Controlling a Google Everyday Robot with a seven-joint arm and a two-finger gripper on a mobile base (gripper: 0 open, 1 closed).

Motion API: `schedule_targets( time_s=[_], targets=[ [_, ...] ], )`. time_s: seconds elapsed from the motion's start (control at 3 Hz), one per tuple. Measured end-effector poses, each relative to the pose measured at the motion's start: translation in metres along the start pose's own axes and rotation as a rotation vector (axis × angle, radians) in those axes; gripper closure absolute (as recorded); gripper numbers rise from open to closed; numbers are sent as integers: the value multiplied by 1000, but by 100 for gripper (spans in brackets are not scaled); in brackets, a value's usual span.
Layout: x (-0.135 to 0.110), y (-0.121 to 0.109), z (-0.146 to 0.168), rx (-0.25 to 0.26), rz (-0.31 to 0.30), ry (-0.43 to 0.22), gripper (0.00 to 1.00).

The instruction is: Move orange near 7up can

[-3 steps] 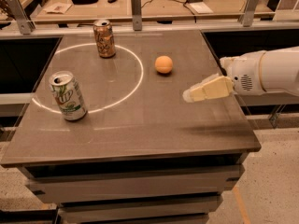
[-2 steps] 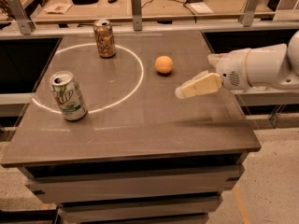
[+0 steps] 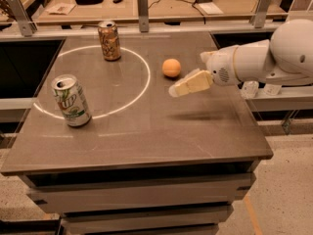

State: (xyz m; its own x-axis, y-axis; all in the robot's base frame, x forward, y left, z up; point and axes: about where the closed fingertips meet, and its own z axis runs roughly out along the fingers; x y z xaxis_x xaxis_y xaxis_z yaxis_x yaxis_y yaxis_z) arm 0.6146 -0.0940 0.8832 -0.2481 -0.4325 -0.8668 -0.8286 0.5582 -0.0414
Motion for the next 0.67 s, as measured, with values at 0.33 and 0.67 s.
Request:
schedule_targets(
  time_s=[0.33,0.67],
  targets=[
    [3,-9,23,37,-48,47,0],
    [7,-28,42,68,-81,89,0]
  ],
)
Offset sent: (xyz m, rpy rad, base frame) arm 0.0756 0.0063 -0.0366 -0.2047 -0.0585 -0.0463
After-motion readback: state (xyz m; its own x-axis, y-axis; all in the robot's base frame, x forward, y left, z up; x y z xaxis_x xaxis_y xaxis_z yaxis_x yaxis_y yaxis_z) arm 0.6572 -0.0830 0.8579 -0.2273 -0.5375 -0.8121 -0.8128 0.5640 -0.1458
